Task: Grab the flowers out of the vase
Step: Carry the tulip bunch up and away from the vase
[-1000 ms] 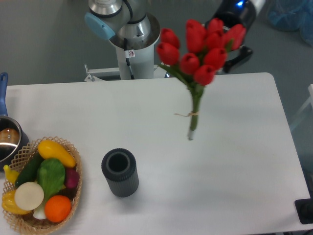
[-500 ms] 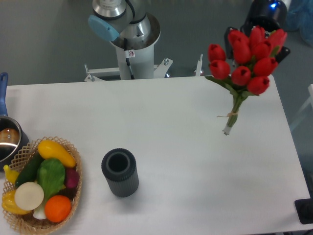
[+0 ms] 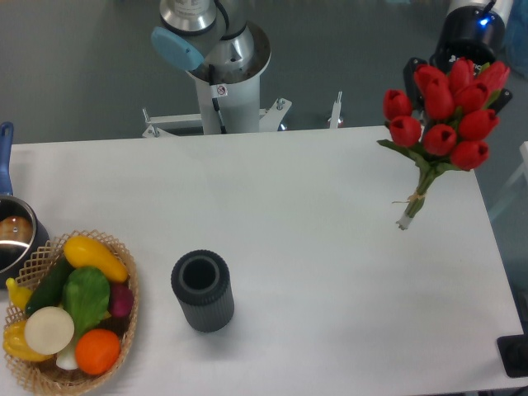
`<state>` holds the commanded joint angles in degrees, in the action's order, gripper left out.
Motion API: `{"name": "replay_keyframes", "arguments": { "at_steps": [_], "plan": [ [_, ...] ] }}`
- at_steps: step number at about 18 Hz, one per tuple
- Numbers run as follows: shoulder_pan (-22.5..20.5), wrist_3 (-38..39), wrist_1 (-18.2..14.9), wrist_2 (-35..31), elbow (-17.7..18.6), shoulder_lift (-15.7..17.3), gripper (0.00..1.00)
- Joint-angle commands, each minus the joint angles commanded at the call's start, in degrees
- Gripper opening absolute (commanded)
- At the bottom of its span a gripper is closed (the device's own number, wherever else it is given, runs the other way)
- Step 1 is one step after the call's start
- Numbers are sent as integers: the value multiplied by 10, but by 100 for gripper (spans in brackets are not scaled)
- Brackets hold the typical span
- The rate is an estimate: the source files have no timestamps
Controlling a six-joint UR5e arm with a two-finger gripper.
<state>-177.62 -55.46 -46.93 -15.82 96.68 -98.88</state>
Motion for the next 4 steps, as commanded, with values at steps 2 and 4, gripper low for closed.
{"name": "replay_keyframes", "arguments": {
  "at_steps": [2, 4],
  "plan": [
    [-5, -2, 0, 0, 1, 0, 34],
    [-11, -5, 1, 1, 2, -1, 34]
  ]
}}
